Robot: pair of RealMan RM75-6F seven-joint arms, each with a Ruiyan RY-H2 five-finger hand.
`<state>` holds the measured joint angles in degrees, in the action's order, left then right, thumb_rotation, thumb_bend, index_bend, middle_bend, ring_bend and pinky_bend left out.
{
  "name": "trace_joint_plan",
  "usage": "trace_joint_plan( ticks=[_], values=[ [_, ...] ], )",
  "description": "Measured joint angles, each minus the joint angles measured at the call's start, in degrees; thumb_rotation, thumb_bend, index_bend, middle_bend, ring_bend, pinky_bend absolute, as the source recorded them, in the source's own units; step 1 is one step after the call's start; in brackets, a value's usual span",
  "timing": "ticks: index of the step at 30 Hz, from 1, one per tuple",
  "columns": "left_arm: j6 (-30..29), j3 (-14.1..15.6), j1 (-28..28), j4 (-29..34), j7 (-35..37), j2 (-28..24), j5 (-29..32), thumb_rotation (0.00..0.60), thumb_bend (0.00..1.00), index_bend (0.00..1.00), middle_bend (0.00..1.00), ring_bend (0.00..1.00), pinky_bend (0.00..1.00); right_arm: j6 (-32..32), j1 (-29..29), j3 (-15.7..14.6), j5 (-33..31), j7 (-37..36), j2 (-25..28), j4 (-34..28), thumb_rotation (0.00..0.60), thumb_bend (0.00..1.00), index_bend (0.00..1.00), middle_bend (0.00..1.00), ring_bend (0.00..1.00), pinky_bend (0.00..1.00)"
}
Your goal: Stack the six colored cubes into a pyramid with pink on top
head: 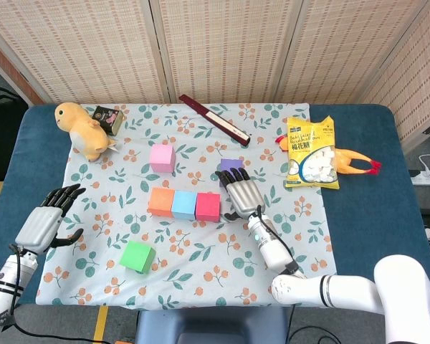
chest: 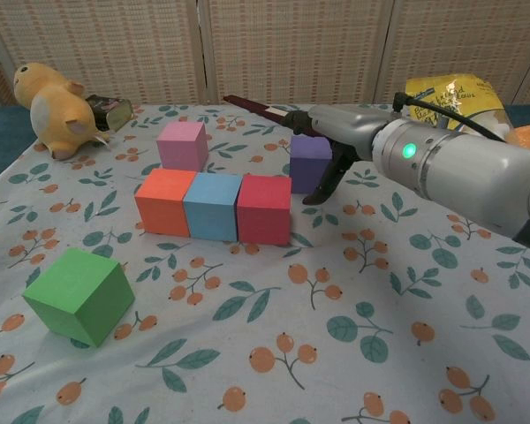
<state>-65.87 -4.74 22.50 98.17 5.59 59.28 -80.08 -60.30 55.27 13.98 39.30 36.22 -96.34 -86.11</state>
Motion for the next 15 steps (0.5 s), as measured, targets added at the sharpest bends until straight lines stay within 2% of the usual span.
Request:
trace_joint_plan(
  ticks=[15],
  values=[
    [-0.1,0.0,-0.3,-0.9,1.0,0.0,0.4,0.600,0.34,0.07,0.01,0.00,0.08,2.8,1.7,0.8,2.7,-1.5,-7.4,11.0,0.600,0.08,0.00,0.07,0.00,0.00]
  ],
)
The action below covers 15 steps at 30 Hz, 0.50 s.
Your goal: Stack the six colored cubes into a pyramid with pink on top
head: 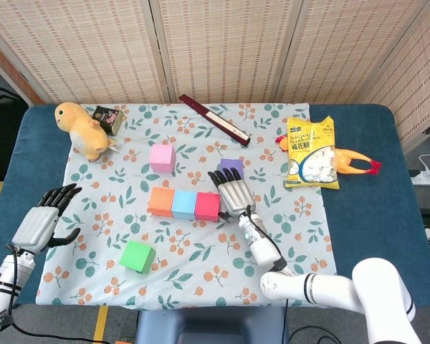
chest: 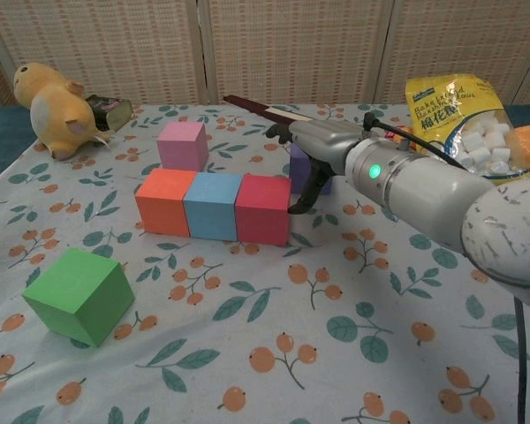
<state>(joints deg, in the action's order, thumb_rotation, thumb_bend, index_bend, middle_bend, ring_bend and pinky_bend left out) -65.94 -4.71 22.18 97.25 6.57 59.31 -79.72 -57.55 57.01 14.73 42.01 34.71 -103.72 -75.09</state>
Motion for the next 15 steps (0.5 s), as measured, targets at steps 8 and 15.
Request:
trace_joint_plan(
  ticks=[8,15],
  values=[
    [-0.2,0.0,-0.1,0.1,0.0,-0.1,-0.2,0.600,0.35,0.07,0.01,0.00,0.08,0.2,-0.2,0.8,0.9,-0.3,-0.5,0.5,0.600,0.08,0.00,0.07,0.00,0.00],
    [-0.2,0.1,-0.1,0.2,-0.2,0.0,-0.3,0.600,0.34,0.07,0.01,0.00,0.08,0.2,-0.7,0.5,1.0,0.6,0.5,-0.7,0.600,0.08,0.00,0.07,0.00,0.00]
  ],
)
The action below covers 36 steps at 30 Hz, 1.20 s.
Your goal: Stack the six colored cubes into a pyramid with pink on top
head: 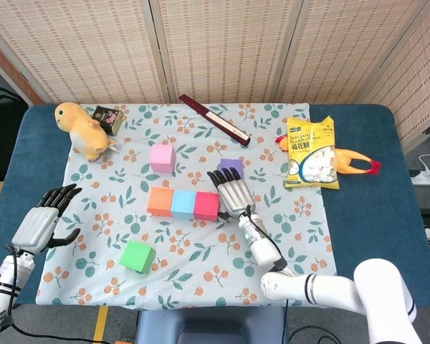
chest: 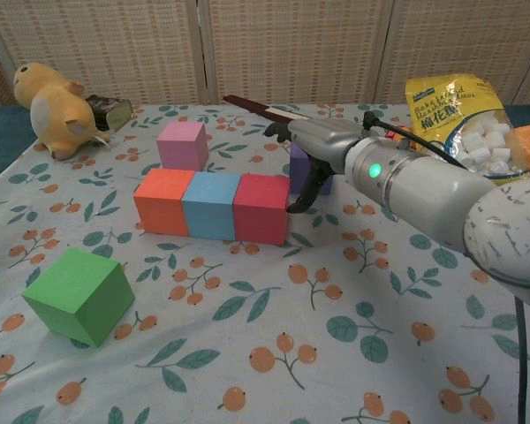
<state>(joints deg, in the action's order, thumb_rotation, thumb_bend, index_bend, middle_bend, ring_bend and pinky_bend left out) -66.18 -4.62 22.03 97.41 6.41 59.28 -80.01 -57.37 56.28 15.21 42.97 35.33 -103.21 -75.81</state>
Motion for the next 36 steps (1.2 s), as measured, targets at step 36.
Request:
trace_joint_plan(
  ticks=[36],
  values=[
    [5.6,7.0,6.9,-1.4,-6.0,-1.0,-22.7,0.600,0.36,0.14,0.05,0.01,0.12,-15.7,-25.1,-8.0,22.6,-20.1,39.9,-30.5,0.600,0.08,0.00,0.07,0.00,0.00]
  ],
)
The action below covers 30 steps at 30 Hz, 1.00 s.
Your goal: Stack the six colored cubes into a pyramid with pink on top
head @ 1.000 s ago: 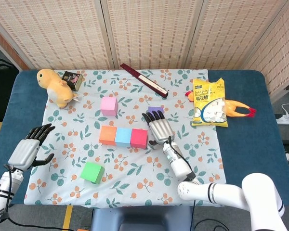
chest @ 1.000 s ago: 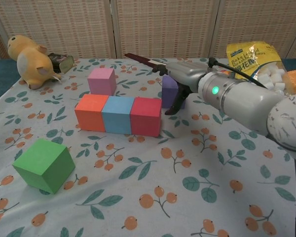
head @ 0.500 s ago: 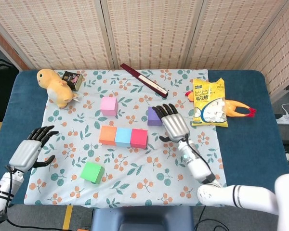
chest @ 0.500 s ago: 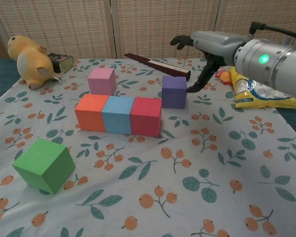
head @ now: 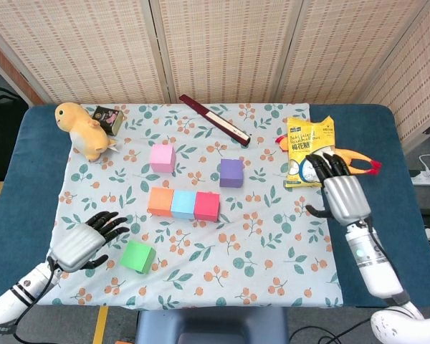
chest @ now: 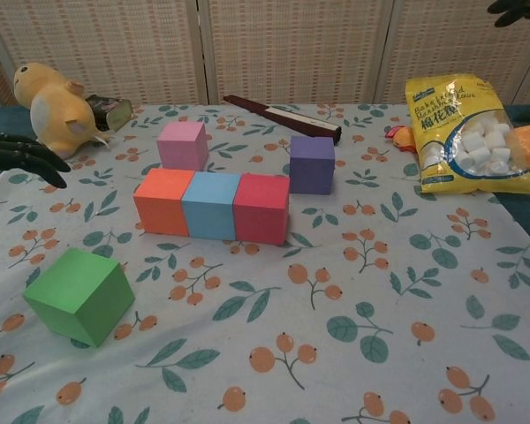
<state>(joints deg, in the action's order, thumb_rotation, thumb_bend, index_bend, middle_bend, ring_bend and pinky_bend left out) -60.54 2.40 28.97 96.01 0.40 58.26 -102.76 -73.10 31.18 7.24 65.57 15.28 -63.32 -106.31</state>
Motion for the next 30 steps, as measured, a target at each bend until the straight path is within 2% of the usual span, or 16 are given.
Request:
trace_joint_plan(
  ticks=[4,10,17,22,26,28,30],
  values=[
    [3.6,0.6,1.5,0.5,-3.9,1.2,0.0,0.600,0.36,0.10,0.01,0.00,0.11,-2.2,-3.3,-1.1,2.8,-3.9,1.7,-0.1,0.600,0.08,0.00,0.07,0.00,0.00],
    [6.8,1.0,2.3,1.6,-8.5,2.1,1.7,0.600,0.34,0.00,0.00,0.00,0.10,-2.9,-5.4,-1.8,4.5,-6.2,2.5,0.3,0.600,0.08,0.00,0.07,0.00,0.00],
    [9.3,1.0,1.5,2.1,-17.6,6.3,7.7,0.600,0.34,0.00,0.00,0.00,0.10,-3.3,-8.0,-2.2,6.9,-10.2,2.3,2.0,0.600,0.08,0.00,0.07,0.00,0.00],
    [9.2,0.7,1.1,0.8,-21.1,9.4,10.3,0.600,0.34,0.00,0.00,0.00,0.10,-3.2,-8.9,-1.7,7.4,-10.9,2.3,2.3,0.600,0.08,0.00,0.07,0.00,0.00],
    [8.8,0.5,1.0,-0.3,-22.0,11.3,11.0,0.600,0.33,0.04,0.00,0.02,0.14,-3.1,-9.5,-1.3,7.6,-11.3,2.3,2.5,0.600,0.08,0.00,0.07,0.00,0.00],
    [8.5,0.5,1.1,-0.8,-21.9,12.1,11.2,0.600,0.33,0.09,0.04,0.08,0.18,-2.8,-9.6,-1.2,7.6,-11.4,2.3,2.7,0.600,0.08,0.00,0.07,0.00,0.00],
    [8.4,0.5,1.1,-1.2,-20.9,12.6,11.3,0.600,0.32,0.17,0.12,0.15,0.23,-2.6,-9.8,-1.0,7.6,-11.7,2.2,2.8,0.600,0.08,0.00,0.07,0.00,0.00]
  ],
)
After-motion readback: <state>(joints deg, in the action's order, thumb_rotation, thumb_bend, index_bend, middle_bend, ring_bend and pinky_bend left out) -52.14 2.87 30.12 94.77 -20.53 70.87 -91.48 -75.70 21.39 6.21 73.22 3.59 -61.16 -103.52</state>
